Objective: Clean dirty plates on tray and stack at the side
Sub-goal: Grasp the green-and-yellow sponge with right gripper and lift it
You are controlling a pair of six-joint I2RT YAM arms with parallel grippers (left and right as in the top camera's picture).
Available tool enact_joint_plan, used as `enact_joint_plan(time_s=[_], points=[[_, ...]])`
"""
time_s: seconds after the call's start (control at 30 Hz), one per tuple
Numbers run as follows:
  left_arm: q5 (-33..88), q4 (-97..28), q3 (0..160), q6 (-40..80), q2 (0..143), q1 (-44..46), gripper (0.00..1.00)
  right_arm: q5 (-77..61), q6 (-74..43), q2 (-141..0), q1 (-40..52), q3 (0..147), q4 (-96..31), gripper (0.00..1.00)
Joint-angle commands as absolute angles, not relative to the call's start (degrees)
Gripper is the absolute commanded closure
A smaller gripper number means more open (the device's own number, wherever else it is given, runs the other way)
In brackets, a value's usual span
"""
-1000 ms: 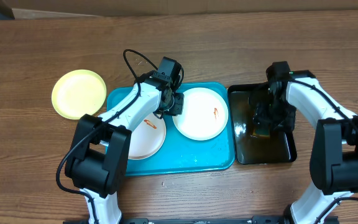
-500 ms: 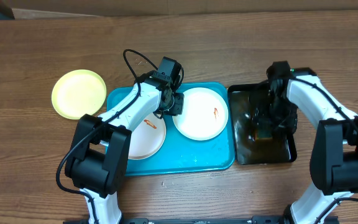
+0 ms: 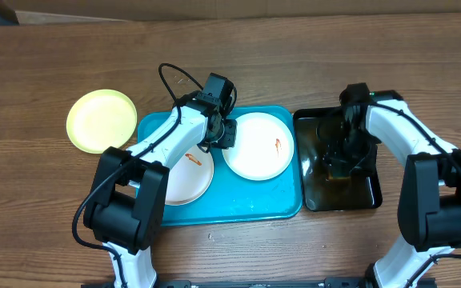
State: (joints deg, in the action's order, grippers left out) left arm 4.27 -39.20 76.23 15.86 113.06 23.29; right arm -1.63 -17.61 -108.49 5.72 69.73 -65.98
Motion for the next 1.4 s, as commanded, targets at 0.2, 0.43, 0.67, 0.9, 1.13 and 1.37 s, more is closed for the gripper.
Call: enact_joint_plan(time_s=[0.2, 0.43, 0.67, 0.9, 1.13, 1.37], points=[[4.1, -40.2, 77.4, 14.8, 113.5, 23.7, 0.77, -6.1, -17.6, -106.8, 6.2, 70.0, -67.3, 0.90], [4.1, -40.4, 77.4, 14.8, 113.5, 23.7, 0.76, -2.2, -14.1, -106.8, 6.1, 75.8, -68.1, 0.32], [4.1, -40.4, 77.4, 14.8, 113.5, 23.7, 0.76, -0.1, -14.2, -106.8, 6.4, 72.9, -61.8, 0.32], [4.1, -39.9, 77.4, 14.8, 113.5, 23.7, 0.76, -5.8, -14.2, -106.8, 6.4, 71.5, -57.9, 0.84], [4.1, -38.3, 77.4, 16.7, 113.5, 23.7, 0.72, -6.1, -14.1, -106.7, 6.4, 74.8, -61.3, 0.39], [4.1, -38.3, 77.4, 16.7, 113.5, 23.7, 0.73, -6.1, -13.7, -106.7, 6.4, 73.7, -63.3, 0.48]])
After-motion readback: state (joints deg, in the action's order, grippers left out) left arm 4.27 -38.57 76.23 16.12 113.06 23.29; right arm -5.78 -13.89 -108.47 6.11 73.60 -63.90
